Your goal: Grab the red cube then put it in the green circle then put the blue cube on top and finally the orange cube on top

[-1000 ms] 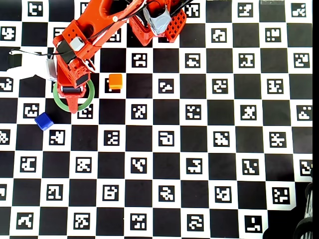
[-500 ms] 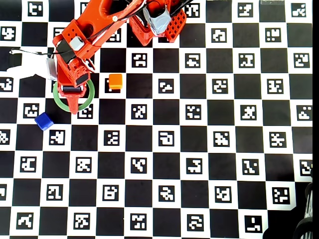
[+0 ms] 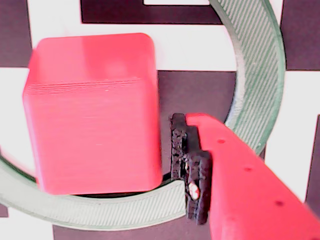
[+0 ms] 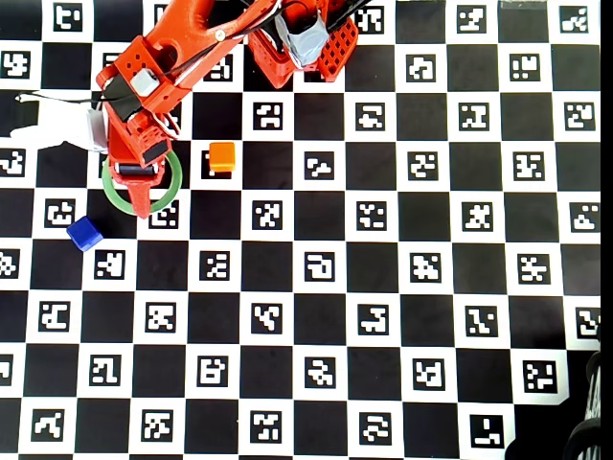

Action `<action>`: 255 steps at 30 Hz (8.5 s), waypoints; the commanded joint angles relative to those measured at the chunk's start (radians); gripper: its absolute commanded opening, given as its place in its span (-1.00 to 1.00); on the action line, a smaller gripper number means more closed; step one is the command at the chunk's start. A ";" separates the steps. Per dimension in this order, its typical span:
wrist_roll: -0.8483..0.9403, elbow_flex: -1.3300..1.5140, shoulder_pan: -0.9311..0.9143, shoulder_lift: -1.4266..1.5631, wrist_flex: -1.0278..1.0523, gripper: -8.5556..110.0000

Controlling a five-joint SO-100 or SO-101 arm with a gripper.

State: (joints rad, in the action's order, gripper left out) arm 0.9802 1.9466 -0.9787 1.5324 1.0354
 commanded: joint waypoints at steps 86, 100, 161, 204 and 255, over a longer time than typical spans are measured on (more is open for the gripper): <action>-0.319 -0.859 0.078 -0.545 0.144 -0.13; -0.416 -0.847 0.080 -0.546 0.146 -0.13; -0.971 -0.802 0.104 -0.538 0.109 -0.14; -0.950 -0.778 0.094 -0.359 0.186 -0.79; -0.442 -0.503 0.011 0.184 0.463 -0.80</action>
State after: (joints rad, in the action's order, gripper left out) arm 0.4924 1.4511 -0.9618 1.6030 1.4849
